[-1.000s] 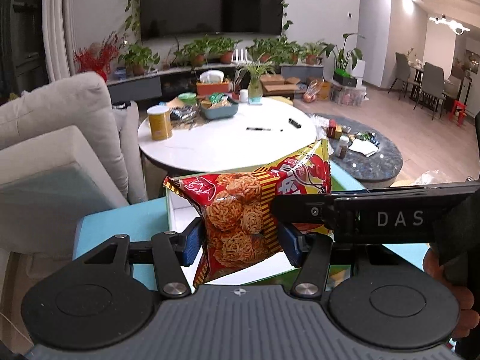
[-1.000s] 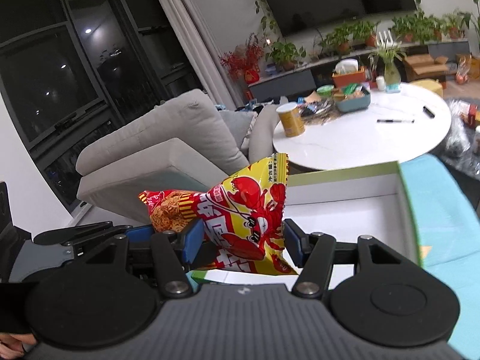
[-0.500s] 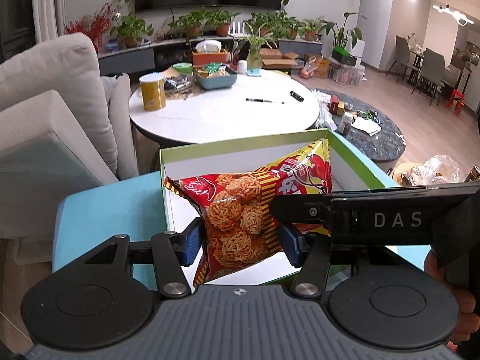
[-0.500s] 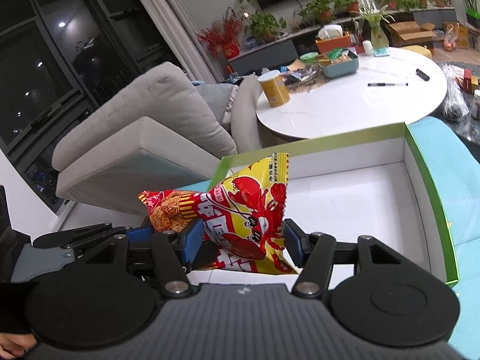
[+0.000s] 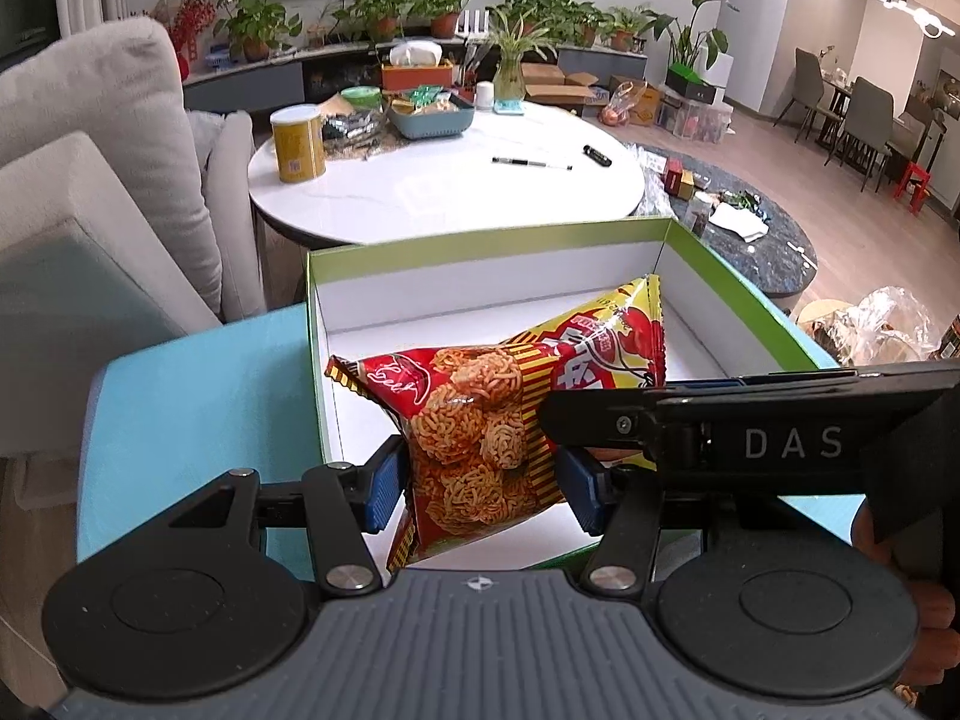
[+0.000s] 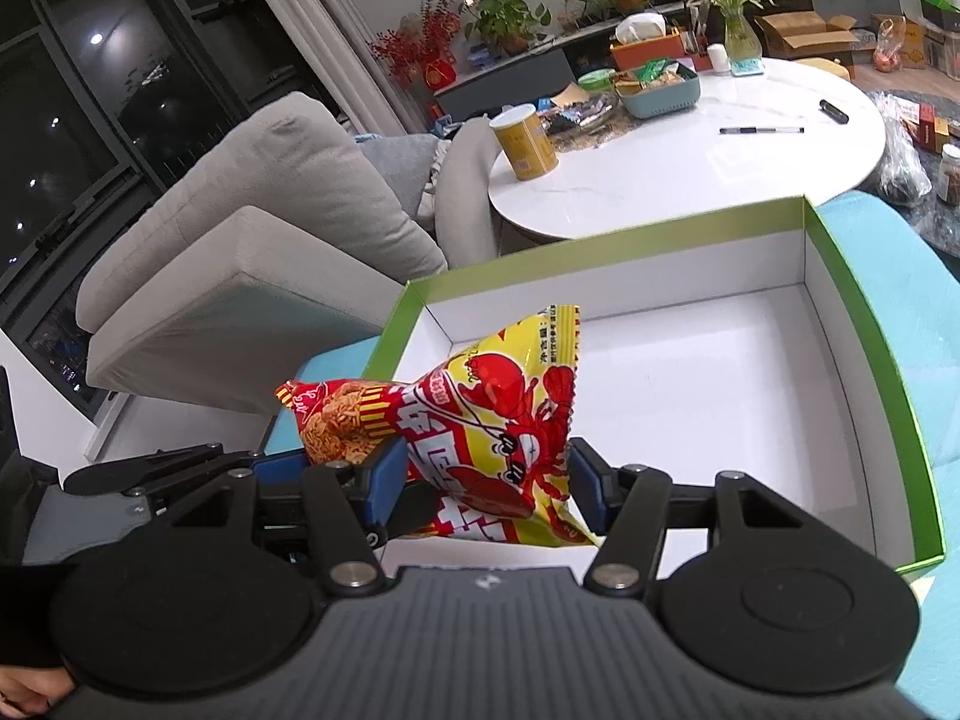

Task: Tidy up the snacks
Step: 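Carry the crayfish chip bag into the green box and release it, then move the right tool to the red round-cracker bag on the pile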

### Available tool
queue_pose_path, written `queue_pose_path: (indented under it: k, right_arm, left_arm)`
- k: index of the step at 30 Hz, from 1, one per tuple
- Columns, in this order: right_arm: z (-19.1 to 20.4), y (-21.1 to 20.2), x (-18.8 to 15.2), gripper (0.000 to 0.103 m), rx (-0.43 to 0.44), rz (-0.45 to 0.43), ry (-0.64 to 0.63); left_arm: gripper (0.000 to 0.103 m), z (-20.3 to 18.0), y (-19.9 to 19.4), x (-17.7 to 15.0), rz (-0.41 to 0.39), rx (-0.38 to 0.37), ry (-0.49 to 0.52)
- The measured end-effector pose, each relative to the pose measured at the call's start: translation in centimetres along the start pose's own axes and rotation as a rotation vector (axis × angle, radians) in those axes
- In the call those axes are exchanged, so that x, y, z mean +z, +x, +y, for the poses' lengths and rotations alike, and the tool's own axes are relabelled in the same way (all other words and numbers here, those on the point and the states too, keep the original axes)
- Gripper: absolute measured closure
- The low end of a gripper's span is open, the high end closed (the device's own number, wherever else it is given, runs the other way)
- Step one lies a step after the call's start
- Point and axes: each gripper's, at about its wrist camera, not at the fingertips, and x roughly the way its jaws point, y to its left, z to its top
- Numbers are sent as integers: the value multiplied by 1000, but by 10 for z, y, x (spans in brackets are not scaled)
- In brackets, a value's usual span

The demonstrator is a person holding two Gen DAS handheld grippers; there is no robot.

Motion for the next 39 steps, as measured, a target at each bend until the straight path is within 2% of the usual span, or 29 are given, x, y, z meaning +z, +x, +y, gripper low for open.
queue_pose_path:
  k: [7, 10, 26, 28, 29, 32, 39]
  right_arm:
    - [-7, 12, -5, 23, -16, 68, 13]
    - [-8, 14, -9, 23, -16, 86, 18]
    - [-3, 9, -17, 23, -2, 136, 12]
    - [-1, 7, -18, 23, -9, 125, -3]
    - [1, 6, -18, 22, -20, 118, -10]
    - [3, -5, -16, 22, -64, 62, -18]
    - [7, -48, -15, 22, -65, -32, -37]
  left_arm:
    - [49, 1, 16, -9, 70, 0, -3]
    - [49, 4, 15, -13, 71, -5, -29]
    - [47, -1, -5, -31, 62, 2, -28]
    - [46, 0, -9, -29, 52, 11, -36]
    - [41, 1, -12, -27, 43, 22, -36]
    - [34, 1, -29, -25, -21, 64, -33]
    - [27, -5, -72, -20, -135, 109, -51]
